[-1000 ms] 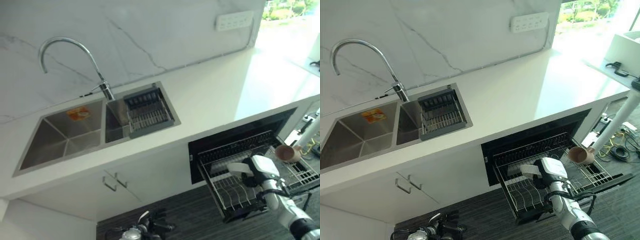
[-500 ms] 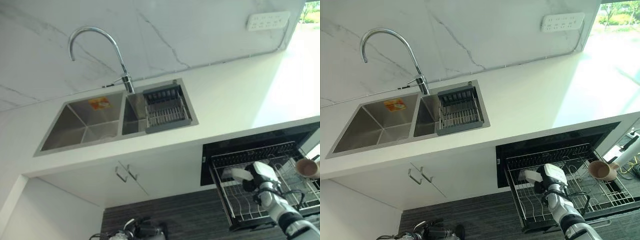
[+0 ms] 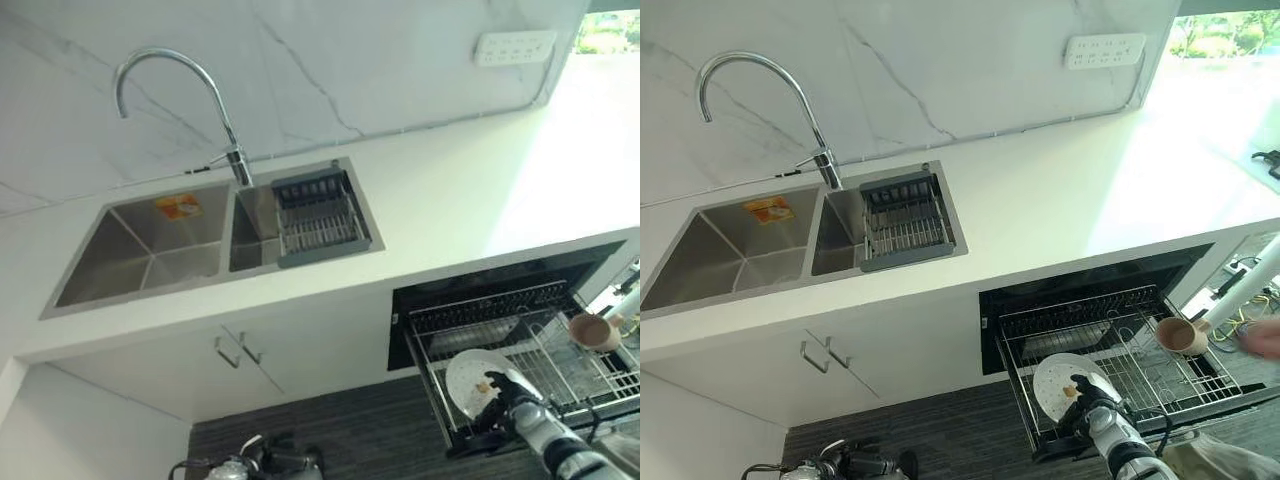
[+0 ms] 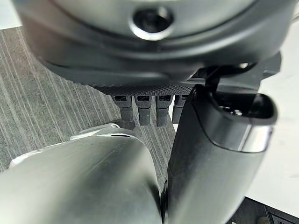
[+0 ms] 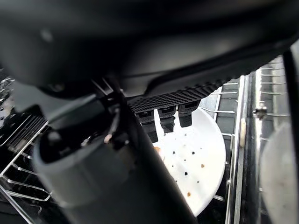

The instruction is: Place the dishes in the dishwasher.

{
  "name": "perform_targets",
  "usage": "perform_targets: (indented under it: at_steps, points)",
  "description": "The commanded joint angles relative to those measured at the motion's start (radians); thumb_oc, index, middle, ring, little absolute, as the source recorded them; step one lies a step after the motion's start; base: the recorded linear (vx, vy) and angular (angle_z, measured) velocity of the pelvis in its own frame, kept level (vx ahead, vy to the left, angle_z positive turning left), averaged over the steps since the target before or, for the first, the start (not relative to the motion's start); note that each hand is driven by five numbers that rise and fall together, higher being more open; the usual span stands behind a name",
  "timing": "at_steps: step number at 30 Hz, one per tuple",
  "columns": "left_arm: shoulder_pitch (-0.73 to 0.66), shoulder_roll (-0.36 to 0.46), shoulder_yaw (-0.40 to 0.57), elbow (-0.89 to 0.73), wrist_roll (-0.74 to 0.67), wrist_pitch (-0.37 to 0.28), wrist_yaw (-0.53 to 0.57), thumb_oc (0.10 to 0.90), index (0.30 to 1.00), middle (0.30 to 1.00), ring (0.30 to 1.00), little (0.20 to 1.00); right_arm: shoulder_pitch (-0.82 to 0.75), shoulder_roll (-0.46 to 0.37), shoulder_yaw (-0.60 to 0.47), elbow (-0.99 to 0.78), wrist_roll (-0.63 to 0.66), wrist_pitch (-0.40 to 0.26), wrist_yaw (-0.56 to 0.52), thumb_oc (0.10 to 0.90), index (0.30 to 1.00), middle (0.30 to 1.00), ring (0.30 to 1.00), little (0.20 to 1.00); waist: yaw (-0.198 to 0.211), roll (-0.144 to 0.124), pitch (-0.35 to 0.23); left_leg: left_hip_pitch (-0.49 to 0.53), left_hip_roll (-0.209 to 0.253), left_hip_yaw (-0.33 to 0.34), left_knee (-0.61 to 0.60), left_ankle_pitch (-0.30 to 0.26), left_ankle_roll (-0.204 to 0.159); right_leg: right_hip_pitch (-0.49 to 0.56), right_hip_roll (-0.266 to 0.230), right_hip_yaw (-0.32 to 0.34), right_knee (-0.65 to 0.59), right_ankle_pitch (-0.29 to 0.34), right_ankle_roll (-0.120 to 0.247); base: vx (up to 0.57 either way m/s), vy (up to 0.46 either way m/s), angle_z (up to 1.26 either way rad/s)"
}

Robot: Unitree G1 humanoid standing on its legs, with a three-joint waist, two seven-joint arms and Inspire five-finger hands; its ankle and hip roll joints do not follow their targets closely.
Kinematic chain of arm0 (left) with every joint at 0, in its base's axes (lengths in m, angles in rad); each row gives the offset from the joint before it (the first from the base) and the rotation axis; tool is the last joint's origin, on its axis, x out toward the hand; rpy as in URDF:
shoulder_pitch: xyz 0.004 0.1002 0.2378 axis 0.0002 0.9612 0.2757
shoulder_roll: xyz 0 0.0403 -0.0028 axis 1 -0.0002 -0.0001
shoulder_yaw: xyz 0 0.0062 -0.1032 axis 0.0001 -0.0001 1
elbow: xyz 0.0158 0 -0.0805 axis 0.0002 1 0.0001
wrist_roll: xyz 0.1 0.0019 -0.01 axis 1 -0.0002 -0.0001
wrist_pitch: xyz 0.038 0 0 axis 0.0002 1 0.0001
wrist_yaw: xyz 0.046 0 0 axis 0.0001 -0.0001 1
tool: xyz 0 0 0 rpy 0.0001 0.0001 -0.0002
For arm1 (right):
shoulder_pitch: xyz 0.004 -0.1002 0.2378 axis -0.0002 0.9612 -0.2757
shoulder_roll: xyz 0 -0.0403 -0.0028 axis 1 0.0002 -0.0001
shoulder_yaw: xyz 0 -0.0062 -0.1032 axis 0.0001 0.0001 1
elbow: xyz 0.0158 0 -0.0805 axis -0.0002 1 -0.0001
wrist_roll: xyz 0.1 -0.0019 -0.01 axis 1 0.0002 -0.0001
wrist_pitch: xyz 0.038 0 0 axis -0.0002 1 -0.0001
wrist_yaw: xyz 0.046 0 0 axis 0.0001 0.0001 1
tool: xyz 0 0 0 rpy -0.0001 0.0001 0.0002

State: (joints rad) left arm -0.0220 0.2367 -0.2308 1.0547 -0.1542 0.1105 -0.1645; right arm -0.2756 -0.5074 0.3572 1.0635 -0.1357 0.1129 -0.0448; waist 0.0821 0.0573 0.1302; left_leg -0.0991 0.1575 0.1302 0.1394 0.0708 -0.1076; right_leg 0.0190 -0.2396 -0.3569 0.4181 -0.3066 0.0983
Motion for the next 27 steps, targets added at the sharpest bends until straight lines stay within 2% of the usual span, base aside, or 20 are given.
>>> perform_targets:
  at_steps: [1, 4, 5, 6, 8, 15, 18, 21, 27]
  points:
    - [0.097, 0.116, -0.054, 0.076, 0.124, 0.071, 0.015, 0.8, 0.9, 0.9, 0.9, 0.9, -0.067, -0.053, -0.074, -0.064, 0.1, 0.033, 0.014, 0.8, 0.9, 0.9, 0.9, 0.9, 0.001, -0.033, 0.031, 0.054, 0.055, 0.039, 0.161, -0.223, 0.004, 0.006, -0.006, 0.022, -0.118, 0.122, 0.035, 0.01, 0.002, -0.09]
    - [0.099, 0.124, -0.045, 0.07, 0.123, 0.08, 0.014, 0.8, 0.9, 0.9, 0.9, 0.9, -0.079, -0.091, -0.111, -0.174, 0.152, 0.08, 0.027, 0.8, 0.9, 0.9, 0.9, 0.9, -0.015, -0.04, 0.036, 0.062, 0.056, 0.05, 0.161, -0.228, 0.005, 0.0, -0.004, 0.036, -0.118, 0.127, 0.037, 0.0, 0.004, -0.17]
    - [0.111, 0.132, -0.025, 0.057, 0.124, 0.083, 0.012, 0.8, 0.9, 0.9, 0.9, 0.9, -0.068, -0.13, -0.142, -0.324, 0.197, 0.164, 0.093, 0.8, 0.9, 0.9, 0.9, 0.9, -0.034, -0.048, 0.041, 0.067, 0.058, 0.061, 0.161, -0.231, 0.006, -0.007, -0.002, 0.048, -0.118, 0.132, 0.038, -0.01, 0.004, -0.38]
    - [0.119, 0.134, -0.007, 0.046, 0.129, 0.087, 0.012, 0.8, 0.9, 0.9, 0.9, 0.9, -0.043, -0.148, -0.174, -0.439, 0.219, 0.207, 0.108, 0.8, 0.9, 0.9, 0.9, 0.9, -0.048, -0.053, 0.043, 0.069, 0.059, 0.068, 0.161, -0.233, 0.007, -0.012, 0.0, 0.057, -0.118, 0.133, 0.039, -0.02, 0.006, -0.36]
    - [0.138, 0.129, 0.026, 0.035, 0.124, 0.085, 0.019, 0.8, 0.9, 0.9, 0.9, 0.9, -0.001, -0.159, -0.254, -0.596, 0.255, 0.245, 0.135, 0.8, 0.9, 0.9, 0.9, 0.9, -0.077, -0.06, 0.046, 0.072, 0.062, 0.082, 0.161, -0.235, 0.009, -0.022, 0.003, 0.074, -0.118, 0.136, 0.04, -0.02, 0.009, -0.21]
    - [0.172, 0.091, 0.075, 0.039, 0.11, 0.056, 0.056, 0.8, 0.9, 0.9, 0.9, 0.9, 0.138, -0.159, -0.462, -0.831, 0.265, 0.252, 0.124, 0.8, 0.9, 0.9, 0.9, 0.9, -0.144, -0.076, 0.048, 0.076, 0.069, 0.122, 0.161, -0.245, 0.014, -0.047, 0.013, 0.115, -0.118, 0.143, 0.045, -0.02, 0.008, -0.22]
    - [0.184, 0.083, 0.087, 0.046, 0.106, 0.043, 0.067, 0.8, 0.9, 0.9, 0.9, 0.9, 0.177, -0.165, -0.517, -0.877, 0.27, 0.264, 0.109, 0.8, 0.9, 0.9, 0.9, 0.9, -0.16, -0.079, 0.05, 0.077, 0.07, 0.132, 0.161, -0.247, 0.015, -0.053, 0.016, 0.126, -0.118, 0.144, 0.046, -0.02, 0.004, -0.14]
    - [0.186, 0.081, 0.096, 0.052, 0.103, 0.034, 0.07, 0.8, 0.9, 0.9, 0.9, 0.9, 0.199, -0.173, -0.552, -0.904, 0.288, 0.27, 0.095, 0.8, 0.9, 0.9, 0.9, 0.9, -0.172, -0.081, 0.053, 0.077, 0.072, 0.141, 0.161, -0.248, 0.015, -0.058, 0.018, 0.134, -0.118, 0.145, 0.046, -0.02, 0.003, -0.07]
    - [0.189, 0.073, 0.098, 0.053, 0.097, 0.023, 0.077, 0.8, 0.9, 0.9, 0.9, 0.9, 0.22, -0.16, -0.589, -1.007, 0.383, 0.24, 0.081, 0.8, 0.9, 0.9, 0.9, 0.9, -0.185, -0.081, 0.054, 0.077, 0.074, 0.151, 0.161, -0.25, 0.014, -0.066, 0.022, 0.148, -0.118, 0.146, 0.046, -0.02, 0.005, -0.09]
